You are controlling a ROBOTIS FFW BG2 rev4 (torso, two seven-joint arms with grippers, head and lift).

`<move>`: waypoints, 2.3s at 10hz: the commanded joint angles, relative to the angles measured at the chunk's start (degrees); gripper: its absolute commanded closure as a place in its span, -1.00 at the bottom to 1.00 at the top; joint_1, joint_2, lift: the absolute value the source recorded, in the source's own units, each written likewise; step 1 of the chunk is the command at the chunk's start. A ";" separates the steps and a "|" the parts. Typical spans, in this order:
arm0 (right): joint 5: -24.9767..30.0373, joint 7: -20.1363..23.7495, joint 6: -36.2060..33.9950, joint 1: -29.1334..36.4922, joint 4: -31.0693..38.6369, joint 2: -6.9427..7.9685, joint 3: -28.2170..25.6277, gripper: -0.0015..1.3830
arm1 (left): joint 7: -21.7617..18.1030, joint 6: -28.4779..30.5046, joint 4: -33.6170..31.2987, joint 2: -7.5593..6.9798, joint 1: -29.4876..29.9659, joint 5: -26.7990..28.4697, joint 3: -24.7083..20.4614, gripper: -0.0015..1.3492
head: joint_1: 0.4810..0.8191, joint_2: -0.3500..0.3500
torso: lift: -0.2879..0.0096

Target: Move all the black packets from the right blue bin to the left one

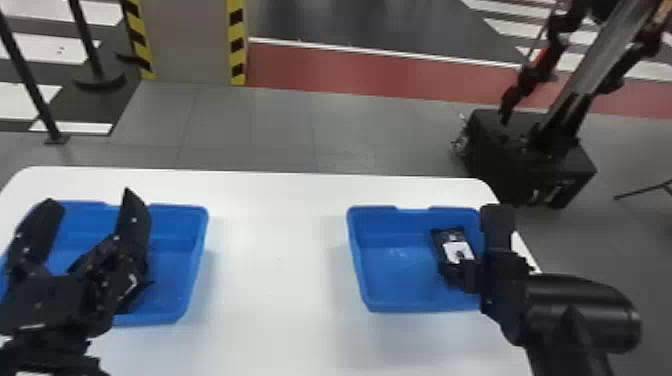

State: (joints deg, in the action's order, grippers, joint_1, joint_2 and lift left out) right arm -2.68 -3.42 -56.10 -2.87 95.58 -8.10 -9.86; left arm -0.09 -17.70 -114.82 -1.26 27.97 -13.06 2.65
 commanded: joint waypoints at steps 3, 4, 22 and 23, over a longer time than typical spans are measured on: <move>0.05 -0.18 0.13 -0.50 -1.43 -0.34 -0.07 0.14 | 0.00 -0.16 0.00 0.02 -0.13 -0.30 0.07 -0.62 | 0.27 -0.55 | 0.20; -0.39 -0.10 2.24 0.06 -1.86 -0.34 -0.07 0.31 | -0.09 -0.30 0.00 0.02 -0.13 -0.56 0.07 -0.62 | 0.27 -0.56 | 0.20; -22.98 33.92 38.10 5.40 12.21 -0.60 25.06 0.65 | -4.22 19.38 -7.45 -1.91 -4.78 -5.57 1.04 -0.62 | 0.23 0.50 | 0.20; -24.47 34.45 37.68 4.70 10.80 -1.13 26.91 0.65 | -4.66 19.38 -7.59 -1.91 -5.06 -5.92 1.04 -0.62 | 0.22 0.55 | 0.20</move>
State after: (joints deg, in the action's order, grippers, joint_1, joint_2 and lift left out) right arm -26.41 30.93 -18.11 2.21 107.04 -8.95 16.05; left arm -4.72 1.63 -122.34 -3.16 23.06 -18.81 3.70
